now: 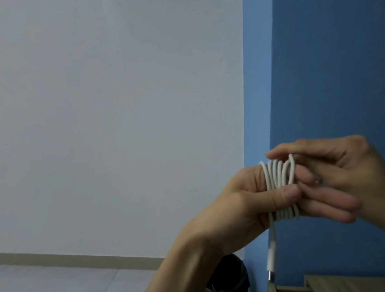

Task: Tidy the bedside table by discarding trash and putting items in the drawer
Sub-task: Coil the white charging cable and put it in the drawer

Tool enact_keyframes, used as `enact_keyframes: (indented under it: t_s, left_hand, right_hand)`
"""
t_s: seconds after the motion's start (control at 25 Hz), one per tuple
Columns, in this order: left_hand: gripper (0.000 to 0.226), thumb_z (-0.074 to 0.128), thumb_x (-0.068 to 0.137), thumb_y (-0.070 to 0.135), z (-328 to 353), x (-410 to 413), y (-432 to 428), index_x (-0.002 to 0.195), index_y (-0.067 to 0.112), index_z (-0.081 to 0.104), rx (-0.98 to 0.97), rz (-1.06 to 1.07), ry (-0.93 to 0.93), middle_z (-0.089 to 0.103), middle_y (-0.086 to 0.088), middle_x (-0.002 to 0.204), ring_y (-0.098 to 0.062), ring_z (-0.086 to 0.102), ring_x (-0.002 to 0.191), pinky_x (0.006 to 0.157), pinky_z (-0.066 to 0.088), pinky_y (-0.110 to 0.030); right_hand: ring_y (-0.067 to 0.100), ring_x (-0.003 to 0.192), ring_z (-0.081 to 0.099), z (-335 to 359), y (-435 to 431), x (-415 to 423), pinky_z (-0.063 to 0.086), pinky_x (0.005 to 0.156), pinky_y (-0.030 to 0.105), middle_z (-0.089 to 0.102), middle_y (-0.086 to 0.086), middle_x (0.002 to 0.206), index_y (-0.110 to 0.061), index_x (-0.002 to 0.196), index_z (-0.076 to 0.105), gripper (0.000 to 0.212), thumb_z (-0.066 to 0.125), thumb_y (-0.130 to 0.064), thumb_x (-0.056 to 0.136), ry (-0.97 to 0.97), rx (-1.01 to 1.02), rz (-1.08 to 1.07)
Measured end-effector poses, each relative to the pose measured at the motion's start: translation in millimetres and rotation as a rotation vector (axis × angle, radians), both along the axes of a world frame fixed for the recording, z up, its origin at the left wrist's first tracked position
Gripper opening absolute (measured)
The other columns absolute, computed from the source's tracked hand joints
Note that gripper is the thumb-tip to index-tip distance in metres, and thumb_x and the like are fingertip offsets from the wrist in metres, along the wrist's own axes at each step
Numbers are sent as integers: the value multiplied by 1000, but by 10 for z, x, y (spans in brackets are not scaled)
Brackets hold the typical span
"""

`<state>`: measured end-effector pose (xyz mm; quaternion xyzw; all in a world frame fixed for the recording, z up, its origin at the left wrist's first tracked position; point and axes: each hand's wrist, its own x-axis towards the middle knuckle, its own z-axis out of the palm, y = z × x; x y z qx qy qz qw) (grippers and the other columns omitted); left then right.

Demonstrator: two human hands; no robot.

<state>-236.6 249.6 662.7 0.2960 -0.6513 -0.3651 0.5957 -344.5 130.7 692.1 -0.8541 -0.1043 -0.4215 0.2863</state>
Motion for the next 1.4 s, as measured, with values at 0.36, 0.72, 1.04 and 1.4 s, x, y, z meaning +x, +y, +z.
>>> enact_keyframes:
  t_s: [0.36, 0.72, 1.04, 1.4]
  left_hand:
    - [16, 36, 90, 5, 40, -74, 16, 77, 9, 45, 5, -79, -75, 67, 8, 65, -8, 67, 62, 82, 50, -27]
    - [26, 35, 90, 23, 44, -53, 35, 77, 9, 53, 40, -45, 20, 65, 2, 58, -15, 66, 58, 79, 51, -29]
    - [72, 17, 96, 37, 33, -216, -69, 39, 5, 46, 85, 362, 188, 48, -7, 28, -16, 42, 22, 39, 38, -18]
    - [50, 25, 94, 25, -30, 139, -20, 90, -1, 67, 199, -213, 308, 74, -14, 87, -23, 72, 79, 85, 52, -29]
  right_hand:
    - [18, 61, 71, -18, 41, -61, 54, 49, 23, 74, 18, 82, -30, 103, 70, 57, 56, -70, 65, 326, 295, 420]
    - [4, 72, 60, -129, 96, -92, 47, 62, 12, 62, -10, 79, -39, 89, 63, 18, 47, -33, 87, -221, -282, -146]
    - [1, 72, 56, -235, 169, 38, 40, 68, 1, 58, -7, 71, -16, 94, 67, 27, 42, -10, 83, -362, -318, -257]
    - [-3, 79, 61, -280, 147, 41, 44, 72, 3, 59, -14, 85, -28, 93, 64, 26, 45, -16, 82, -340, -175, -94]
